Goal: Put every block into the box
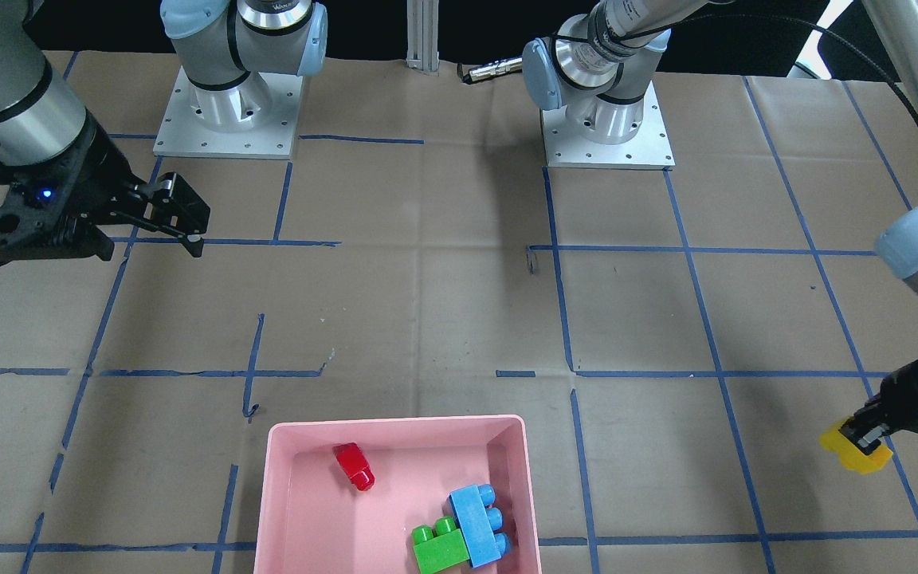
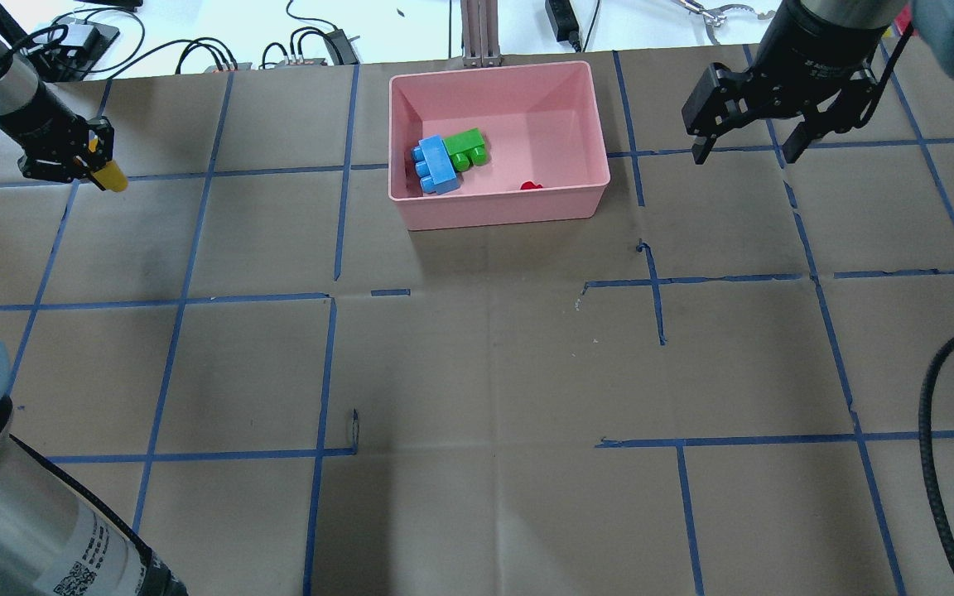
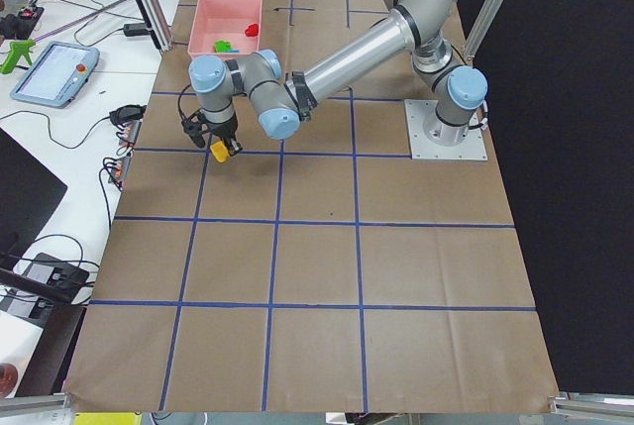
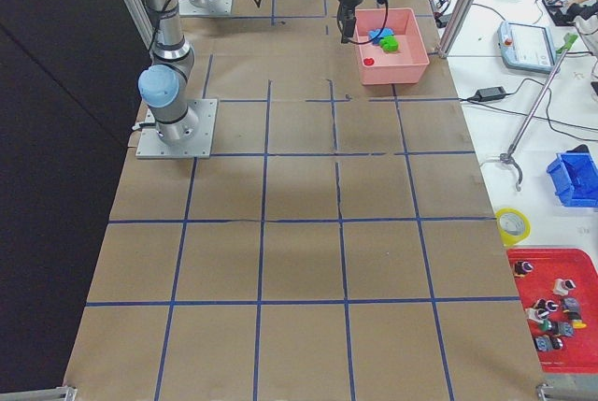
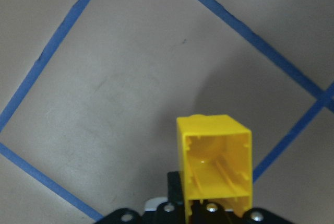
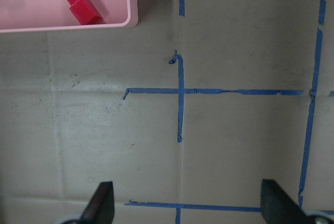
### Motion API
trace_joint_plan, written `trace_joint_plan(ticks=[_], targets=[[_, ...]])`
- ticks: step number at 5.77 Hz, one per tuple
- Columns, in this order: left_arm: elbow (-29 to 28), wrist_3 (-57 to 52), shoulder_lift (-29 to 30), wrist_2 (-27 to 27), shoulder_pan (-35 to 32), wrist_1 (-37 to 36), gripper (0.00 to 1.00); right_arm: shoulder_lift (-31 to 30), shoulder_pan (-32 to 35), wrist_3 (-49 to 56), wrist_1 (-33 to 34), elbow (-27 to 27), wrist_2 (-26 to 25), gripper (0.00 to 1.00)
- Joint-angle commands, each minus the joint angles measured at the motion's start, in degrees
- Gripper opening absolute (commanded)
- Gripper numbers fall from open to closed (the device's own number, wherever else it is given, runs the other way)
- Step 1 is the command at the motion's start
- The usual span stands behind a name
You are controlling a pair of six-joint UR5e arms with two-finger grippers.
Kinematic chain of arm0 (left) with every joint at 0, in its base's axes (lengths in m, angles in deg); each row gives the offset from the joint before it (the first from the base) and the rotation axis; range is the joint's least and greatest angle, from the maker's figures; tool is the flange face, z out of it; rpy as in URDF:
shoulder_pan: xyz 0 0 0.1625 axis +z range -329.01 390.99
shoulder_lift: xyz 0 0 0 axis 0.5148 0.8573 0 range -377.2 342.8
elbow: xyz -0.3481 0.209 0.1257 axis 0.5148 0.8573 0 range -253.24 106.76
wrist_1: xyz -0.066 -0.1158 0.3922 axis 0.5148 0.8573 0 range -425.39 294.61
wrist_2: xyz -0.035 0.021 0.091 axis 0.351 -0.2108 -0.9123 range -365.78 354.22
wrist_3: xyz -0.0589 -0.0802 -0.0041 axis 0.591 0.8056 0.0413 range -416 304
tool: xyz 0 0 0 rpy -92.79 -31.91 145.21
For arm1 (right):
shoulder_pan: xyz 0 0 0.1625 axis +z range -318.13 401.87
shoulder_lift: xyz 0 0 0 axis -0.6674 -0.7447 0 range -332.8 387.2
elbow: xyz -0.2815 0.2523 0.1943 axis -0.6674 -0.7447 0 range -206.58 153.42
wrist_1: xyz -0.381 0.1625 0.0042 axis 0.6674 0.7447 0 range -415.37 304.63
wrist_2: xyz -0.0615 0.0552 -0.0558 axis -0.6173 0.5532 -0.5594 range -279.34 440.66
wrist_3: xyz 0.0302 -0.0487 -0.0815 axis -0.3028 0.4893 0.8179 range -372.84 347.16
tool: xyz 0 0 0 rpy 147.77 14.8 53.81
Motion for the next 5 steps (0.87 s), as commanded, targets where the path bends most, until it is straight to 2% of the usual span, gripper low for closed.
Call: trace_joint_plan(ticks=[1,2,3,5], targets=[[-8.8,-5.0,0.0,0.4,-7.6,5.8,0.00,-2.3,3.9,-2.0,1.1,2.4,-3.0,1.00],[-11.9,-4.9,0.7,0.5,-14.4,8.0,0.00,-2.2,7.6,-6.8,3.1,2.9,-4.1,1.00],[-13.8,-4.3,2.1,0.6,-20.2,9.1,0.00,-1.9,8.1,-7.5,3.7,3.6,-6.8,1.00],[-16.1,0.2,5.5,3.6,-29.2,9.0,0.00,-1.8,8.0,-8.1,5.1,3.0,-6.5,1.00]])
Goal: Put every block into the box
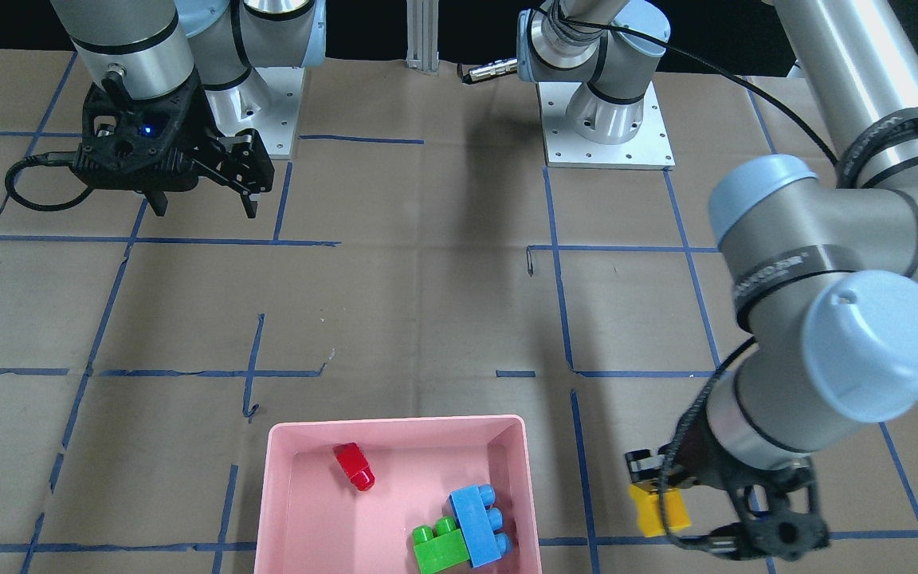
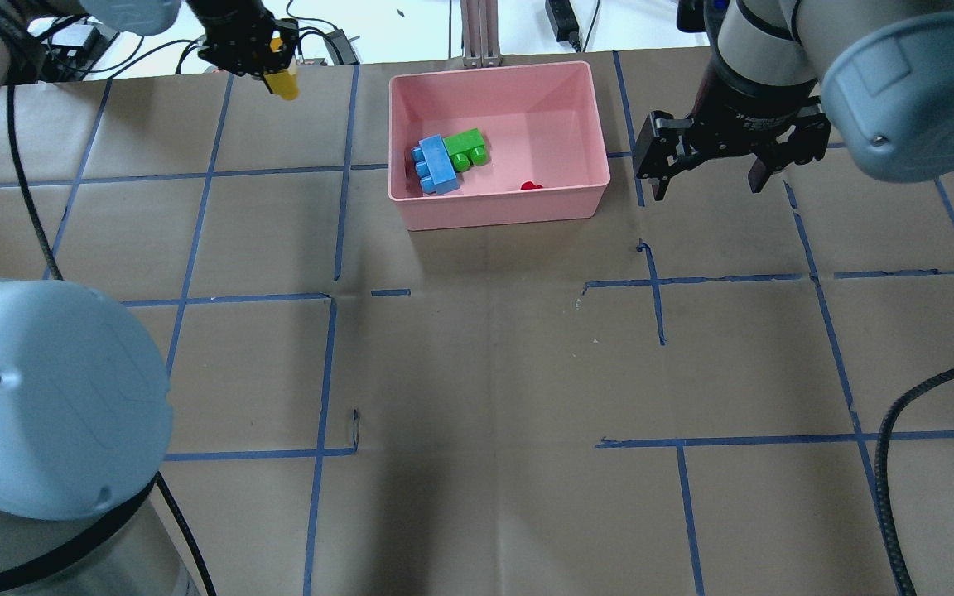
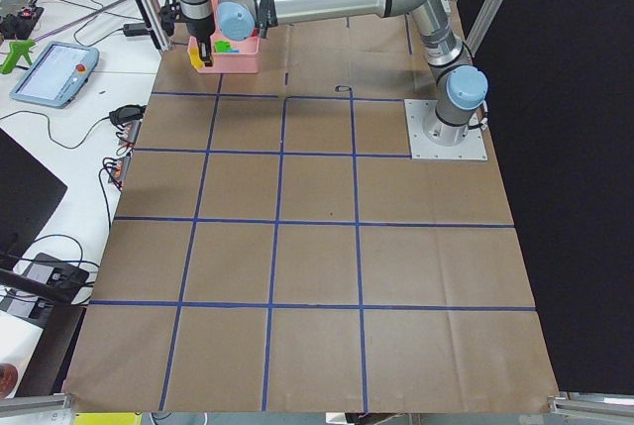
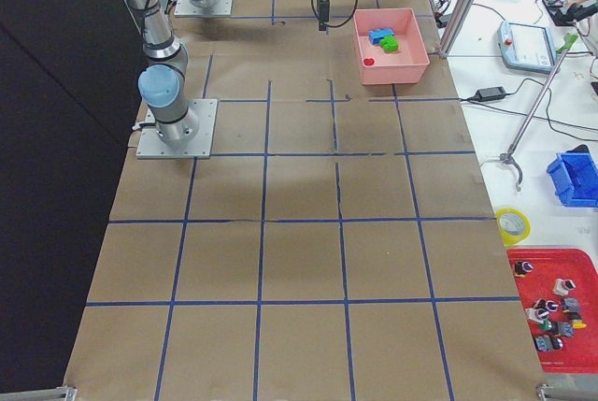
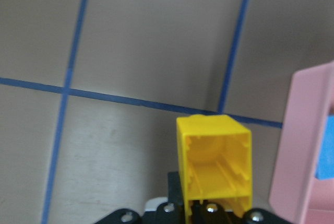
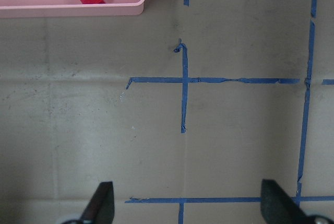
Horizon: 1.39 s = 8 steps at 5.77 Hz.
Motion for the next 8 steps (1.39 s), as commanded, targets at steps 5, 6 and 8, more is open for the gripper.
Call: trace_joint_plan(ticks=[5,6,8], targets=[[-2.3,7.2,8.7,0.7,-9.9,-8.6,0.98,1.2,0.0,-0.3,0.3,-0.6,0.2,1.00],[-2.3,7.2,7.8,0.6,-9.8,-9.9,0.99,1.2,0.0,-0.3,0.3,-0.6,0.2,1.00],[-1.8,7.0,2.8,0.5,-6.5,-9.2,0.99,1.3,0.0,-0.3,0.3,-0.6,0.2,1.00]])
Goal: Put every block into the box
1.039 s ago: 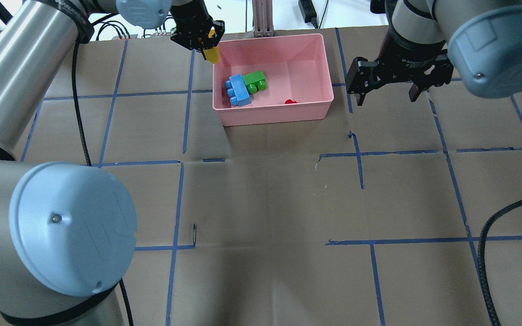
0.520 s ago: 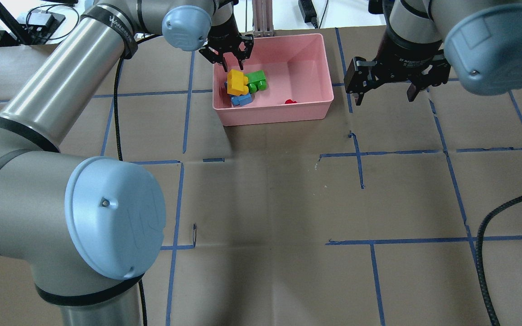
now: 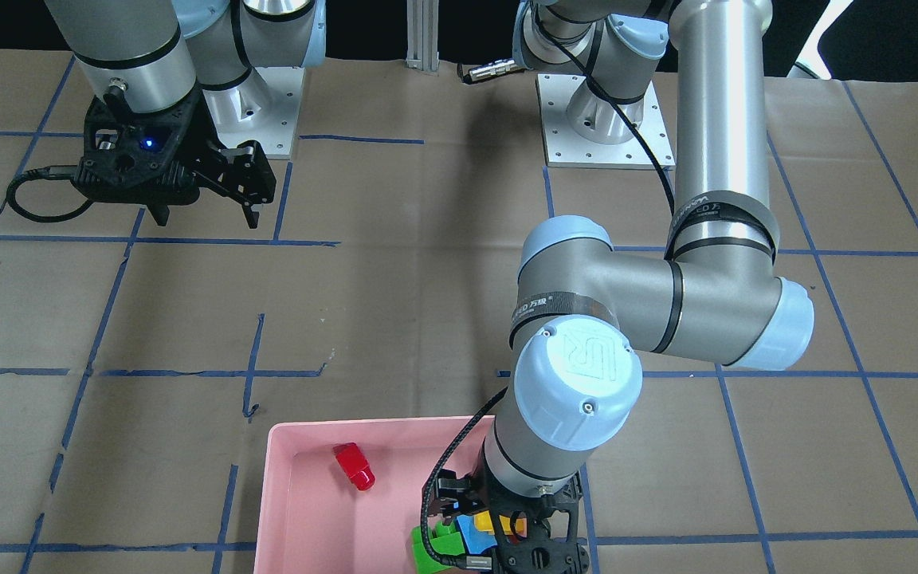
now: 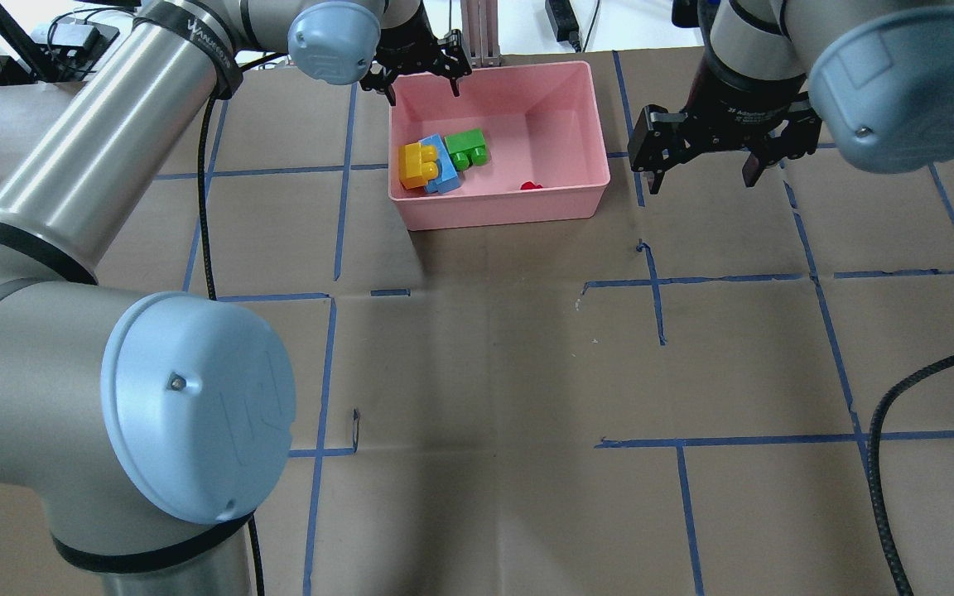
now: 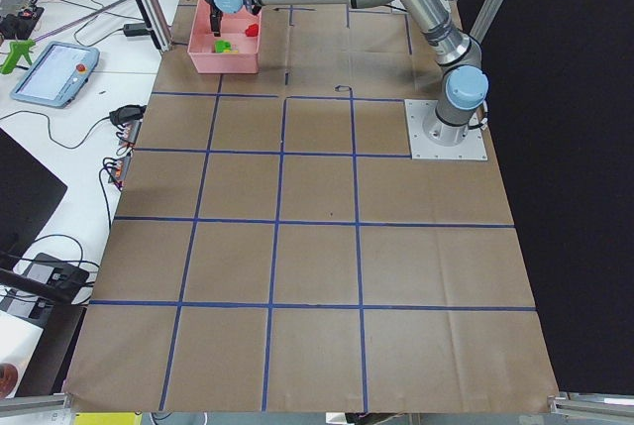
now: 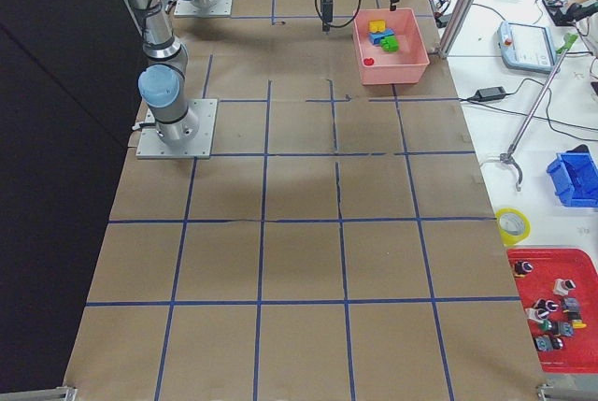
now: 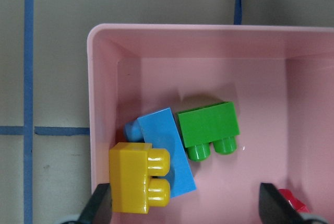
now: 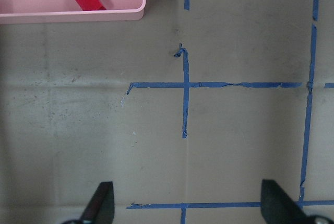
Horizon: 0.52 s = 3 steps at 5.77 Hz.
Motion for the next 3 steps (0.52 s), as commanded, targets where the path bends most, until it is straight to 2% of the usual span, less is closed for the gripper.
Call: trace_joint_plan(ticks=[1,2,3], targets=[[1.7,-0.3,-6.6,-0.3,6.7,4.5,0.99,0.0,-0.1,0.0,0.1,0.0,0.0,1.00],[4.0,-1.3,-10.4,-0.4,9.9,8.6,0.99,0.0,-0.2,0.0,0.0,-0.1,0.0,1.00],[9.3,-4.0,-15.3,-2.9,9.8,10.5,0.99,0.0,-0.2,0.0,0.1,0.0,0.0,1.00]])
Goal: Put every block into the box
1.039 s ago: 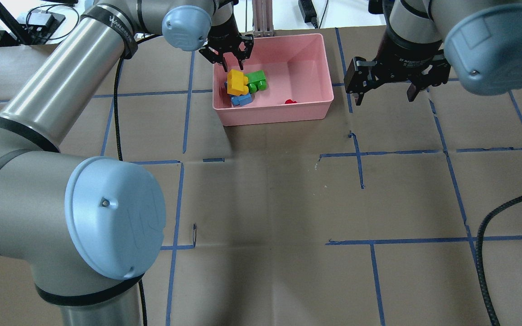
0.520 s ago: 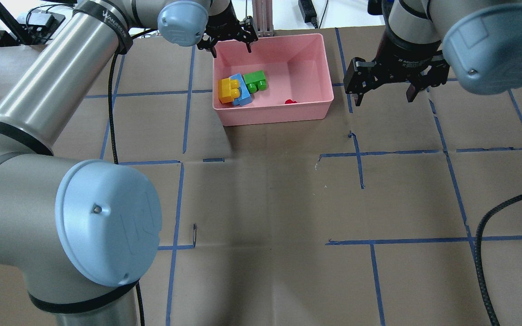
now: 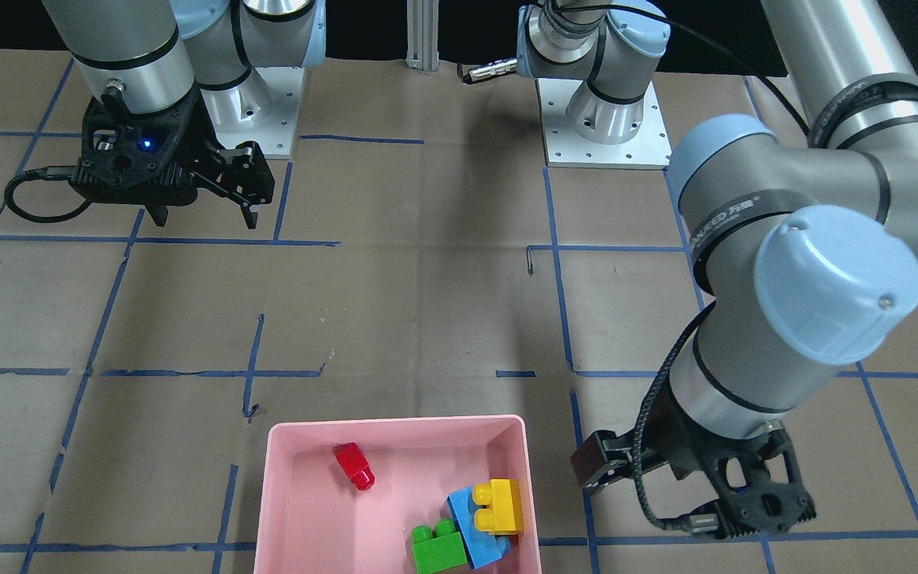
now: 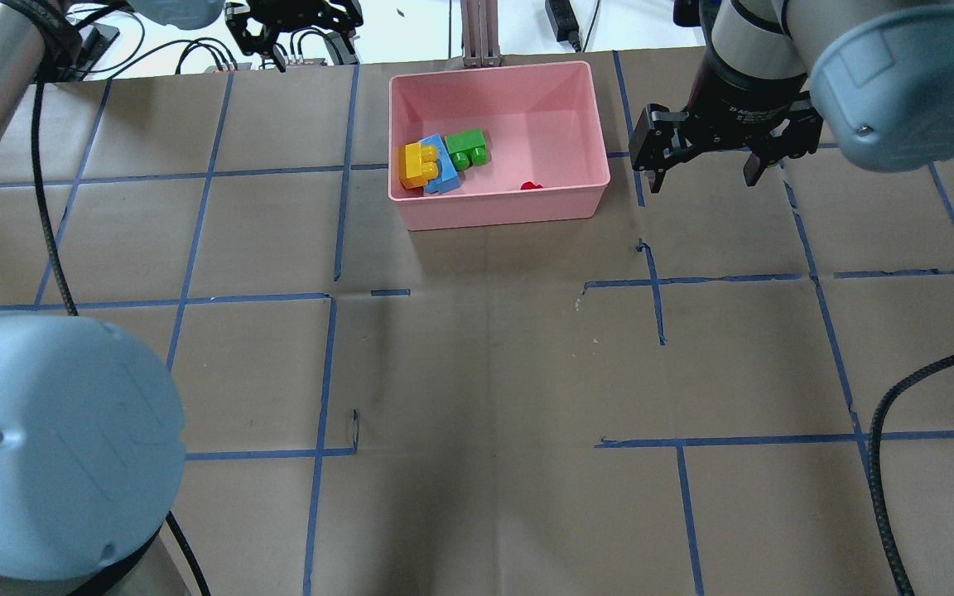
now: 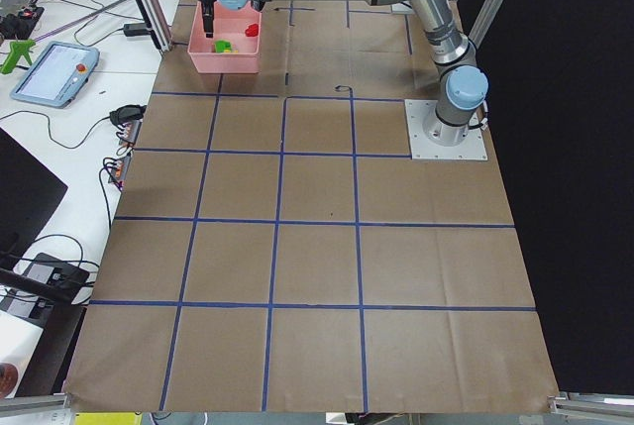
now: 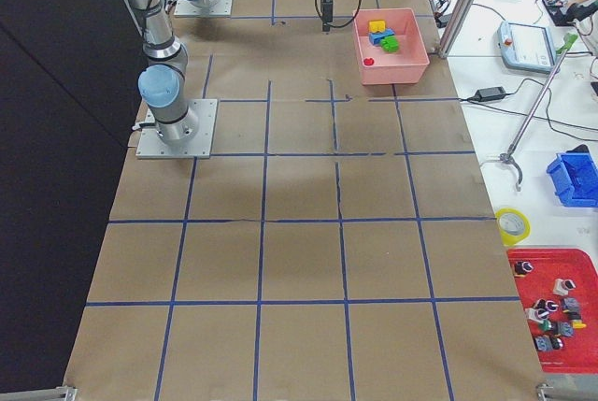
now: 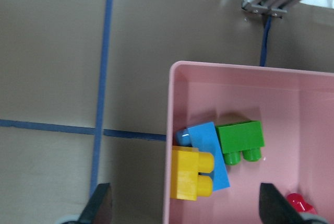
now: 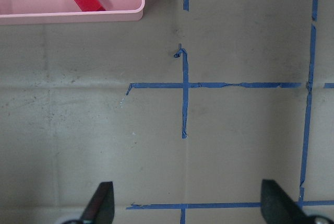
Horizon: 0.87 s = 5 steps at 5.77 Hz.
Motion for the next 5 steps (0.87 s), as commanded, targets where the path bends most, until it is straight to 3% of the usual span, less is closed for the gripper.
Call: trace_joint_plan(ticks=[1,3,5], targets=[[12.7,-4.4,-12.3,-4.2,0.7,2.5,0.99,0.0,0.0,0.0,0.0,0.0,0.0,1.00],[26.5,-6.6,-26.8,-4.0,0.5,2.5,0.99,0.0,-0.1,0.0,0.0,0.0,0.0,1.00],[27.9,-7.0,-28.2,-3.6,-0.2,2.3,0.99,0.0,-0.2,0.0,0.0,0.0,0.0,1.00]])
